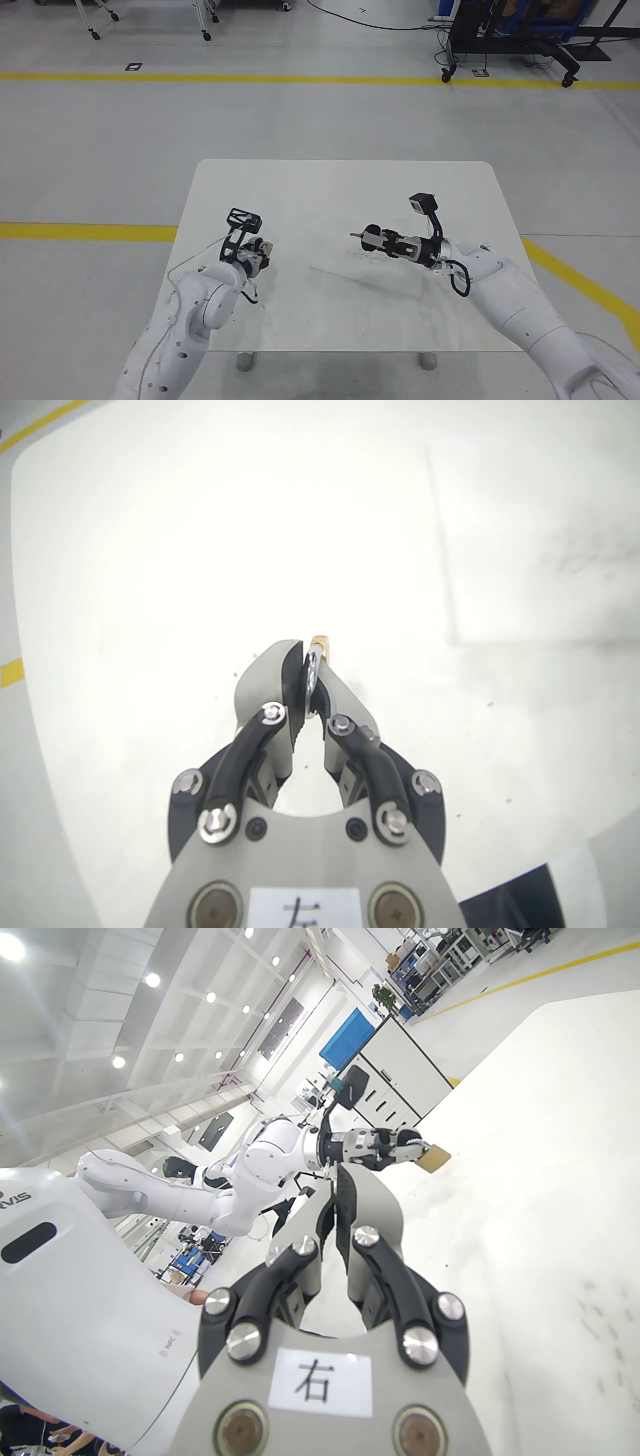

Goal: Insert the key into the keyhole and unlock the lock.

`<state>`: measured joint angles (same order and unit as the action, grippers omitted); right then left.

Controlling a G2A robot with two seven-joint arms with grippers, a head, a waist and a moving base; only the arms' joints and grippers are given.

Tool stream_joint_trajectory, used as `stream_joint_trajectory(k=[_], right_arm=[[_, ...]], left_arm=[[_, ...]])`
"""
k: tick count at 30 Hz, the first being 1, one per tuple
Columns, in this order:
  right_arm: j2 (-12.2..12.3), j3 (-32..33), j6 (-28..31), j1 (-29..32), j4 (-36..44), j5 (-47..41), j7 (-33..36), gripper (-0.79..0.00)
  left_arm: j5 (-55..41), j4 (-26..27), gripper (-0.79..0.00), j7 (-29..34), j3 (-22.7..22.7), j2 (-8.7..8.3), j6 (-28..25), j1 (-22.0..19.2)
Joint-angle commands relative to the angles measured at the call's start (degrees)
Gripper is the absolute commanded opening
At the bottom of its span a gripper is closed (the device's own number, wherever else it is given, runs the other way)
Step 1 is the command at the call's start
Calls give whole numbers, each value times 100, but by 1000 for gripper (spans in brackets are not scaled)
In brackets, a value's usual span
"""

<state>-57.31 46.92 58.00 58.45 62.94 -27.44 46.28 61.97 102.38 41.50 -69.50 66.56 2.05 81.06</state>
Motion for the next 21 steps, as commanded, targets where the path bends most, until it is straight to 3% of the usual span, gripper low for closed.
stream_joint_trajectory(k=[1,6,10,13,19,21], right_arm=[[0,0,0,0,0,0,0,-785],[0,0,0,0,0,0,0,-785],[0,0,0,0,0,0,0,-785],[0,0,0,0,0,0,0,-785],[-32,-24,-98,46,151,-76,-181,-785],[-107,-111,-291,16,214,-56,-403,-785]], left_arm=[[-996,-10,-785,-797,-232,22,-299,145],[-3693,-560,-785,-1861,-557,91,-1930,277],[-4189,-1169,-785,-1853,-437,115,-2839,-1],[-3552,-1309,-785,-2008,-277,126,-2906,-152],[-3557,-1303,-785,-2023,-271,128,-2898,-146],[-4040,-1321,-785,-2161,-181,166,-2863,-104]])
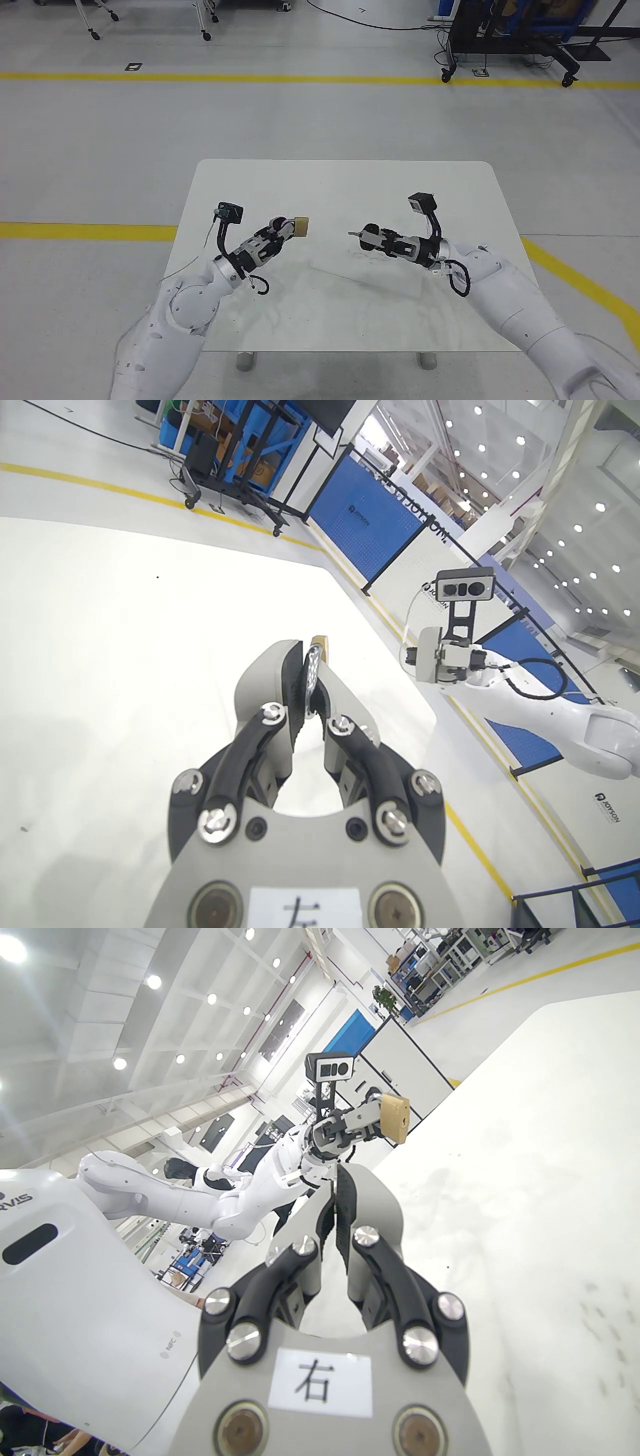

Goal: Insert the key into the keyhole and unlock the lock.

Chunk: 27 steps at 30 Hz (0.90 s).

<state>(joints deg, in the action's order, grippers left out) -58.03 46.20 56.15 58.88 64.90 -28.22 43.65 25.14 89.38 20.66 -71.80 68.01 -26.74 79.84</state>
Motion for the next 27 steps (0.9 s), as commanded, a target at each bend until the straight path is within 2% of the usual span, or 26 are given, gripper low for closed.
stream_joint_trajectory(k=[1,5,8,13,17,24,27], right_arm=[[-86,-101,-176,-61,29,25,-258,-785],[-305,-344,-312,-275,-122,-22,-612,-785],[-462,-463,-402,-443,-300,-86,-903,-785],[-672,-552,-436,-697,-558,-135,-1213,-785],[-804,-607,-476,-833,-747,-149,-1286,-785],[-1003,-694,-532,-906,-1111,-233,-1315,-785],[-1073,-759,-577,-904,-1116,-294,-1105,-785]], left_arm=[[-774,-81,-785,-136,99,47,-32,15],[-2570,-590,-785,2,414,157,-607,-70],[-3568,-1101,-785,497,720,233,-1007,-295],[-3815,-1739,-785,1091,1160,334,-1389,-725],[-3895,-2004,-785,1162,1321,394,-1641,-907],[-4026,-2214,-785,1237,1339,421,-1847,-1063],[-4104,-2283,-785,1245,1278,413,-1855,-1078]])
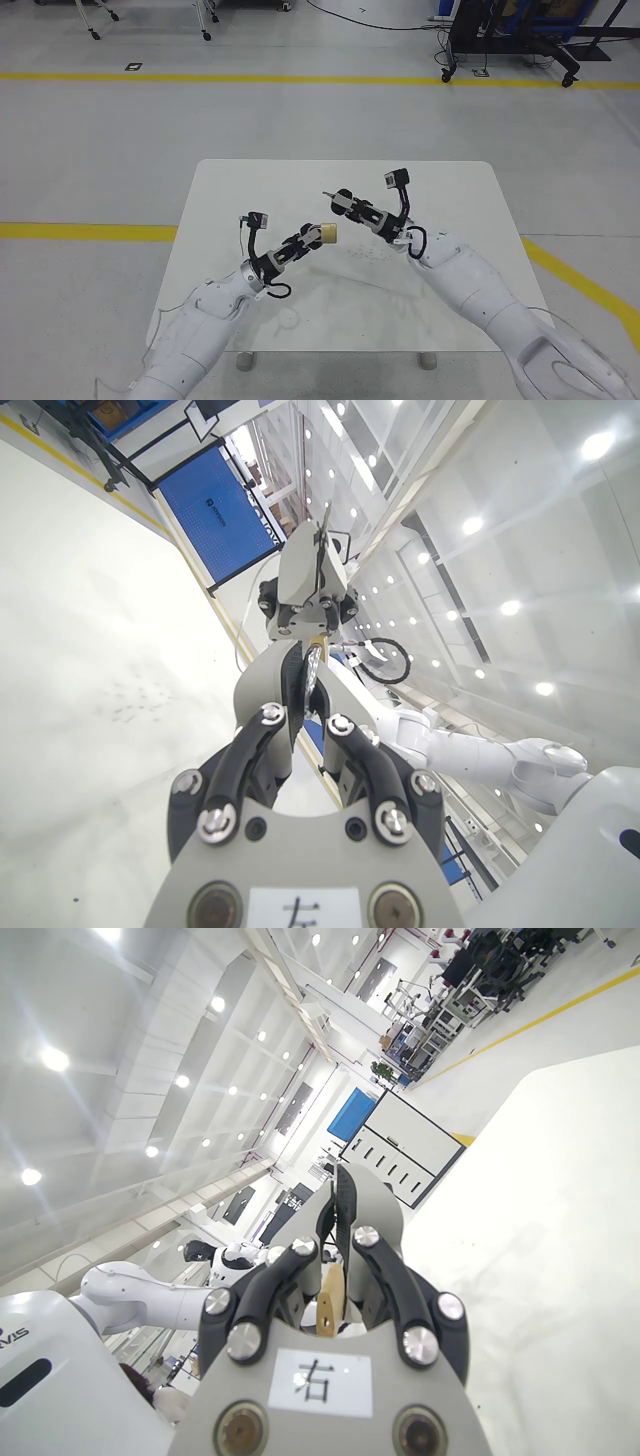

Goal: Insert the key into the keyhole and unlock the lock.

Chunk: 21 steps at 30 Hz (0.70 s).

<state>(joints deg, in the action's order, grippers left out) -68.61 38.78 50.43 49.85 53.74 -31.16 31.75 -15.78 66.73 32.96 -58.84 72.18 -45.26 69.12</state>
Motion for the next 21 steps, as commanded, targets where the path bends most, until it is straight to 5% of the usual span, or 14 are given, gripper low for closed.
stream_joint_trajectory(k=[1,21], right_arm=[[-33,-33,-3,-1,2,-1,168,-785],[-42,360,199,119,-38,-38,425,-785]], left_arm=[[-34,-32,-785,24,-36,-7,-7,-9],[-31,-99,-785,203,-142,-34,556,-134]])
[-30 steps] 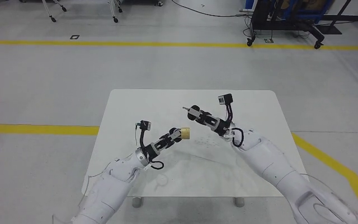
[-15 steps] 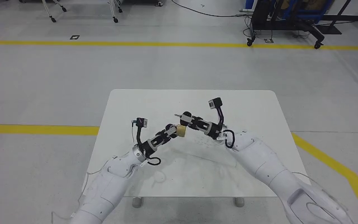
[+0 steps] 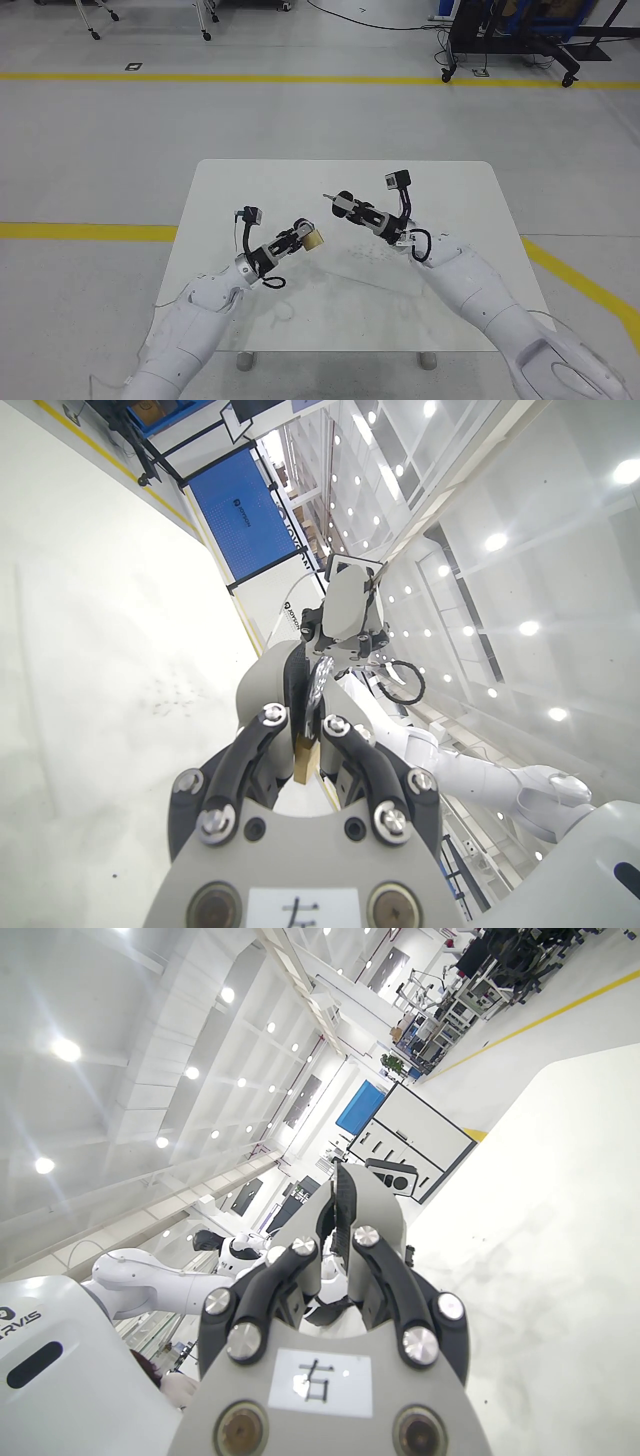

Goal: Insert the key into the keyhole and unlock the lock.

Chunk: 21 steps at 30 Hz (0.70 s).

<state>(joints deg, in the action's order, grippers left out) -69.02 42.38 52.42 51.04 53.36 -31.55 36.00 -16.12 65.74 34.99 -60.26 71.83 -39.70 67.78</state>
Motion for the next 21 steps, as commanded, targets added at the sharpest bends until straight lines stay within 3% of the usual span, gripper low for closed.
stream_joint_trajectory(k=[1,6,13,16,21], right_arm=[[0,0,0,0,0,0,0,-785],[45,176,-201,183,172,-49,-112,-785],[224,658,-927,771,658,-386,-66,-785],[360,1000,-1427,1055,984,-408,-43,-785],[529,1438,-2032,1472,1629,-237,-125,-785]], left_arm=[[-18,18,-785,-44,20,5,212,25],[-857,207,-785,-272,87,92,1537,-87],[-1305,-96,-785,-418,485,284,3311,-747],[-1283,-245,-785,-399,679,374,3622,-1049],[-1290,-394,-785,-538,754,459,3409,-1283]])
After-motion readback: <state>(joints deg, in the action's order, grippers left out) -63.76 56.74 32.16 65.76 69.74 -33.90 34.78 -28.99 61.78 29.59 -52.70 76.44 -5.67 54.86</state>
